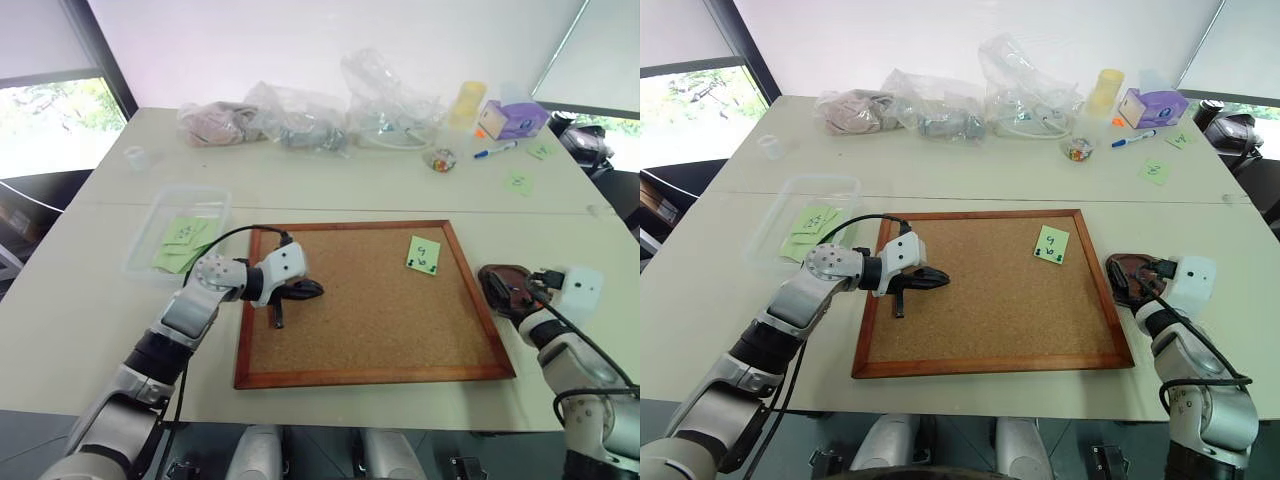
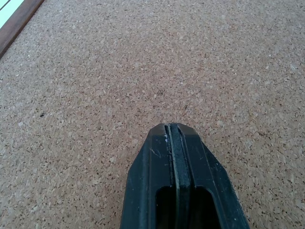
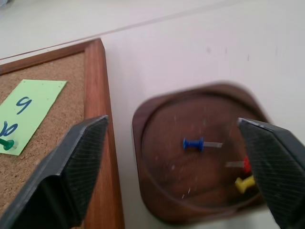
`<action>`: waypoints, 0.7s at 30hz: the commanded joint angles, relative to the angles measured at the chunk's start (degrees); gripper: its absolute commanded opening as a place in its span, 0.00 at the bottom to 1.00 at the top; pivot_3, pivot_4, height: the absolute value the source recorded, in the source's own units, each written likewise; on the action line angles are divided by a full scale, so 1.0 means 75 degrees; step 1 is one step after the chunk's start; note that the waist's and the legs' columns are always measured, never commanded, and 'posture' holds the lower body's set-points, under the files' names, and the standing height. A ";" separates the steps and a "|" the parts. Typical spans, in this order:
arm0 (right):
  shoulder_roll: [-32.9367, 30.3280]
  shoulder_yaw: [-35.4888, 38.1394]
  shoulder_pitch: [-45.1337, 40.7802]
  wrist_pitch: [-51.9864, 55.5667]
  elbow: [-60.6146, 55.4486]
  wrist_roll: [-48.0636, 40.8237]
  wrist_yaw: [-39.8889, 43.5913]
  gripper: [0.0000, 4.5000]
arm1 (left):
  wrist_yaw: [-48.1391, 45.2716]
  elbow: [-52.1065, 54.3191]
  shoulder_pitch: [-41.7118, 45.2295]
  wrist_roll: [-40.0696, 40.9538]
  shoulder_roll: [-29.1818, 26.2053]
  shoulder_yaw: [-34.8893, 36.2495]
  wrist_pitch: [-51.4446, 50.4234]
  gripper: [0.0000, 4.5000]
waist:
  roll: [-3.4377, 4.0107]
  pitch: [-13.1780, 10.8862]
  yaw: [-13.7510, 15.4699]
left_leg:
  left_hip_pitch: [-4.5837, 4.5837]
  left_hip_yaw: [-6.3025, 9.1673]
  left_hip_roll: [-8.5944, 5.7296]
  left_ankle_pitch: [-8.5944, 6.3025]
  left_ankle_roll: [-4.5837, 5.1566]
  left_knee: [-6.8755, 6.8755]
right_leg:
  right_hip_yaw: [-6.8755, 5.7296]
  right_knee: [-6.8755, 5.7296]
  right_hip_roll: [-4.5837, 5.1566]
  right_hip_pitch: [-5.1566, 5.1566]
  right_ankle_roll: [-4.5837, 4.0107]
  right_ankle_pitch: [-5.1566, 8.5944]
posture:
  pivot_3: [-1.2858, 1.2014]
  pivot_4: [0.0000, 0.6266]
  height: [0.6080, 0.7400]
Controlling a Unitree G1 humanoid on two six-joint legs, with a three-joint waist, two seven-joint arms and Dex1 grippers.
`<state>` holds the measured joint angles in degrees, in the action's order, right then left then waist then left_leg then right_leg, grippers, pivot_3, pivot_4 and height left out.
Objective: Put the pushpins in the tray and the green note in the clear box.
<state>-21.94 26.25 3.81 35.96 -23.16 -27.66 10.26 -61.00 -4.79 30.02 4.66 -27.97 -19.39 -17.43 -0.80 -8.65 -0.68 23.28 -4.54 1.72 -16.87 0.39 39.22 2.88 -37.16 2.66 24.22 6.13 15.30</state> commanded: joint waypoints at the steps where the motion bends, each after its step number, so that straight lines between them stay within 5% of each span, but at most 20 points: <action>1: -0.0224 -0.0680 -0.0191 -0.0398 -0.0700 0.0032 0.0626 0.99 | 0.0001 0.0006 -0.0092 -0.0103 0.0037 -0.0157 -0.0084 0.00 | 0.0000 0.0001 -0.0011 | -0.0001 0.0000 0.0001 0.0000 0.0000 0.0000 | 0.0000 0.0000 -0.0001 -0.0001 0.0000 0.0000 | 0.52 0.24 0.98; 8: -0.0237 -0.1810 -0.0811 -0.0324 -0.0047 0.0329 0.0961 0.99 | 0.0006 -0.0094 0.0013 -0.0152 0.0099 -0.0150 -0.0021 0.00 | -0.0003 0.0002 0.0032 | 0.0000 0.0002 -0.0002 0.0000 0.0000 0.0001 | -0.0001 0.0004 0.0001 -0.0005 0.0000 0.0000 | 0.52 0.24 0.98; 21: 0.0030 -0.1966 -0.0740 -0.1047 0.0761 0.0634 0.1206 0.99 | 0.0028 -0.0012 -0.0022 -0.0204 0.0101 -0.0148 0.0007 0.00 | -0.0003 0.0002 0.0030 | 0.0001 0.0002 -0.0003 0.0000 0.0000 0.0001 | -0.0002 0.0005 0.0002 -0.0005 0.0000 0.0000 | 0.52 0.24 0.98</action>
<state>-21.77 10.54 -1.91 29.56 -16.95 -23.03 18.98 -60.90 -4.92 30.10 3.97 -27.43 -19.39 -16.96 -0.82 -8.63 -0.45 23.28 -4.52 1.70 -16.87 0.39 39.22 2.86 -37.13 2.68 24.19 6.13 15.30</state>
